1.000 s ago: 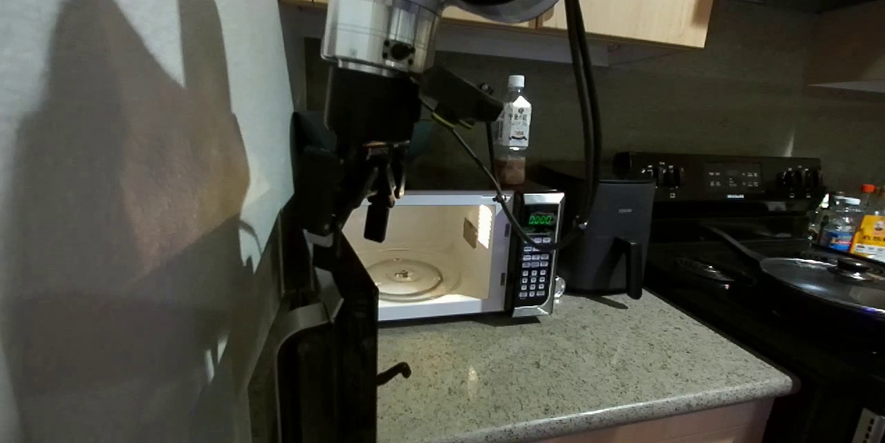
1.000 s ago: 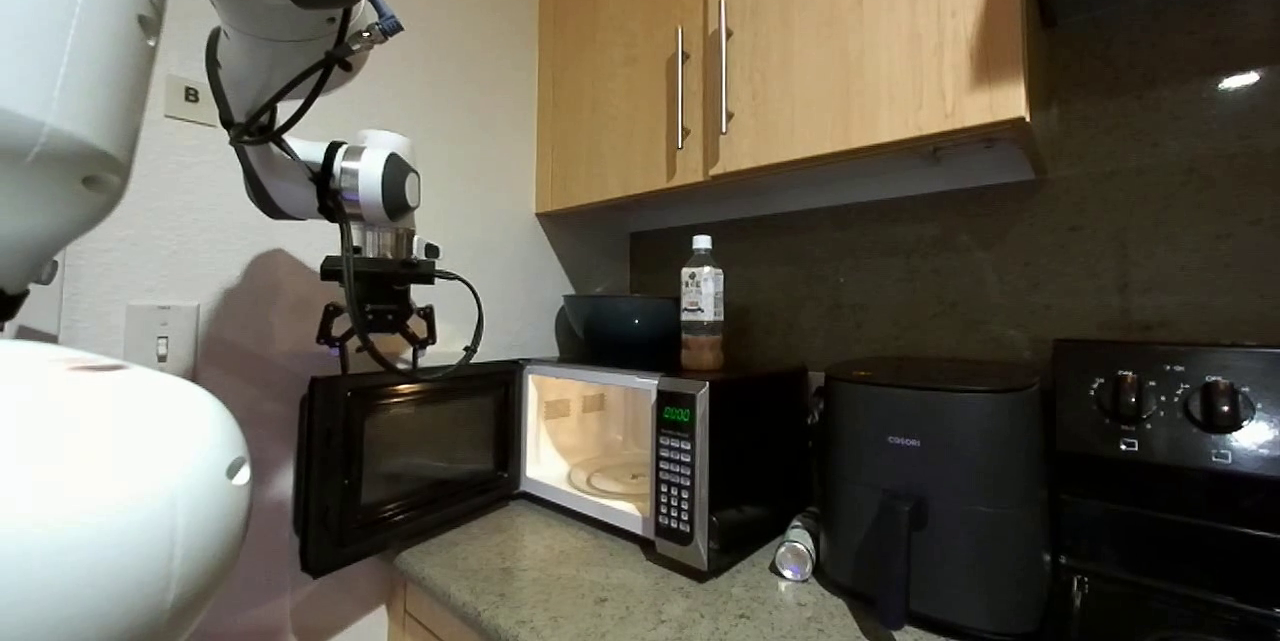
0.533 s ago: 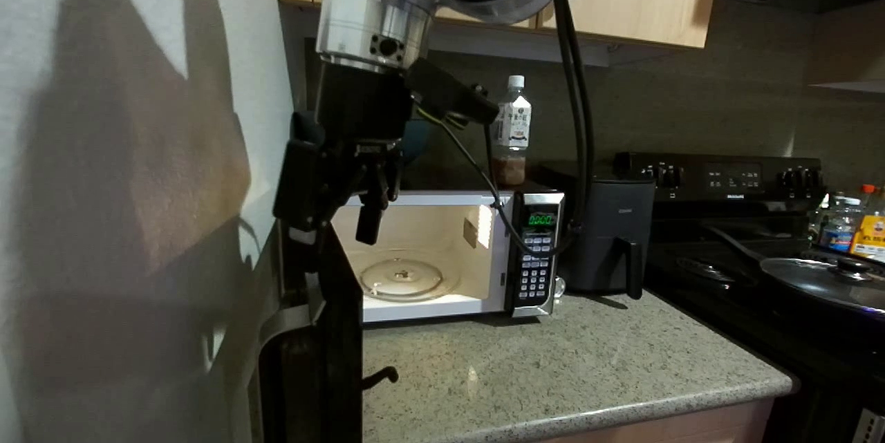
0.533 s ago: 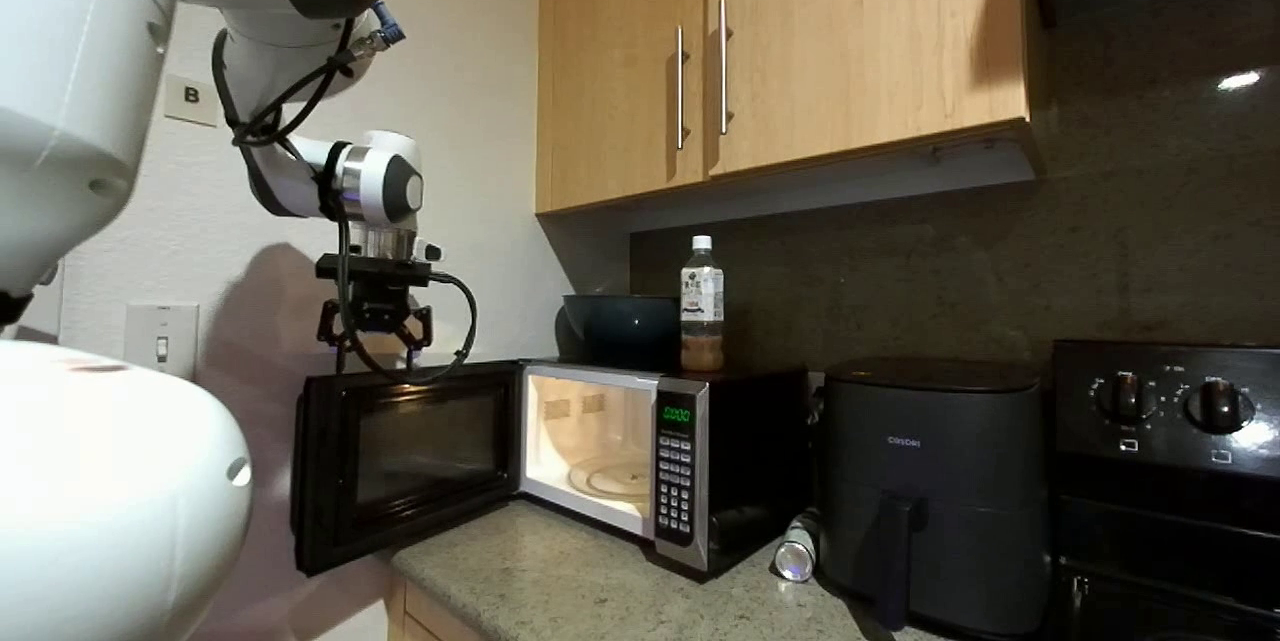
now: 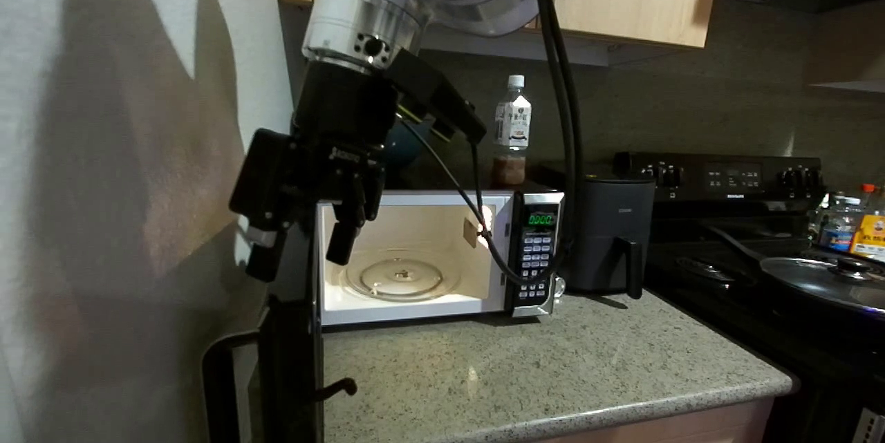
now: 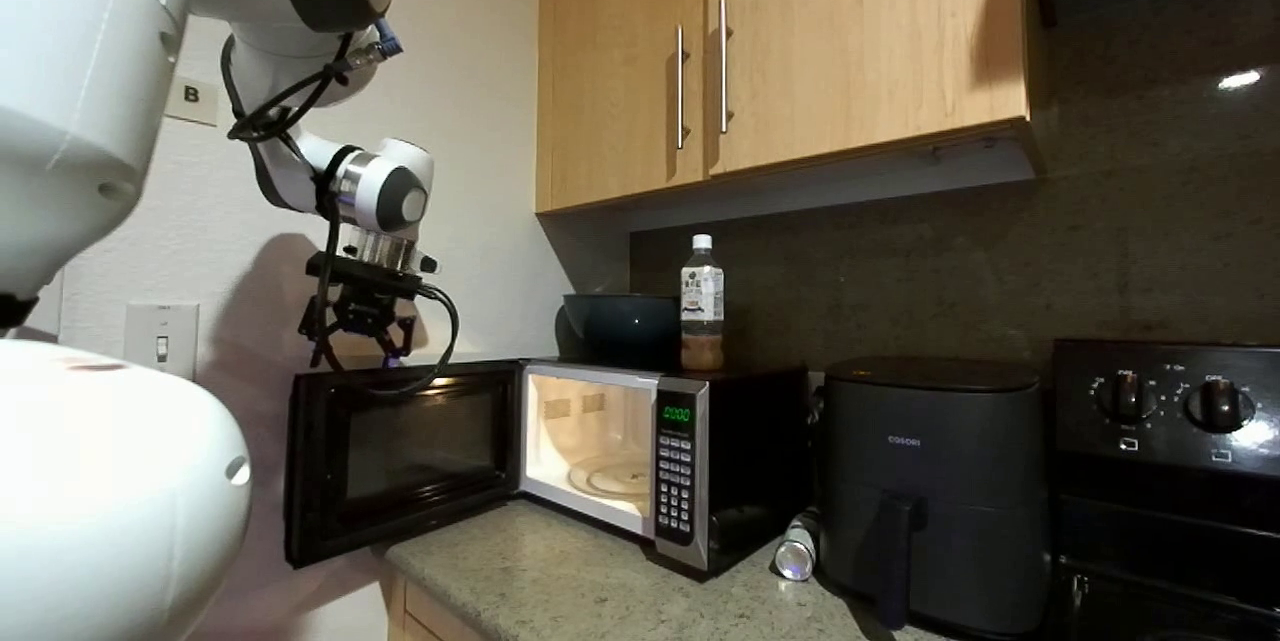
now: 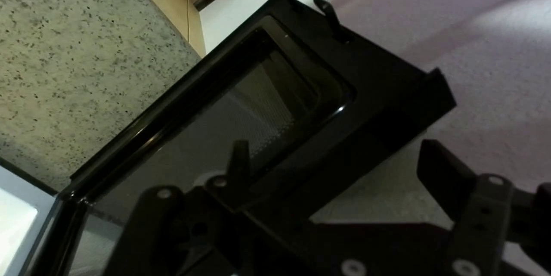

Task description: Close the microwave door

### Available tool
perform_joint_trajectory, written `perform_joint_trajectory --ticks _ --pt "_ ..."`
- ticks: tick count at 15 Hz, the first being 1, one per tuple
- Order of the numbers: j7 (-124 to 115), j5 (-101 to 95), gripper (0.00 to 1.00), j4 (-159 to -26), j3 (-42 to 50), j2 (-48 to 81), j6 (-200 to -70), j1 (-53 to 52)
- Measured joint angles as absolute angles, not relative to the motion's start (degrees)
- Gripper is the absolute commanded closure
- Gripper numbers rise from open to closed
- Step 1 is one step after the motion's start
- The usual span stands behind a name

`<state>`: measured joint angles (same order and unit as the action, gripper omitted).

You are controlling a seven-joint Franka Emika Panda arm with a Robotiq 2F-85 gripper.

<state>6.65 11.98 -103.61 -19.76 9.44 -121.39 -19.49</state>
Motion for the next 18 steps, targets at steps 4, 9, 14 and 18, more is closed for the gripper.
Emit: perform_joint_trajectory --ticks 4,9,14,18 --pt "5.4 12.0 0.0 -103.5 -18.8 10.1 -121.4 -19.3" --pt "-0.1 9.4 0.0 -103.2 -17.9 10.1 -121.6 -19.5" --pt "-14.9 -2.9 0.0 -102.9 -16.3 10.0 -122.9 -20.6" --pt "-22.9 -8.5 0.0 -102.9 -14.9 10.0 -122.8 -20.7"
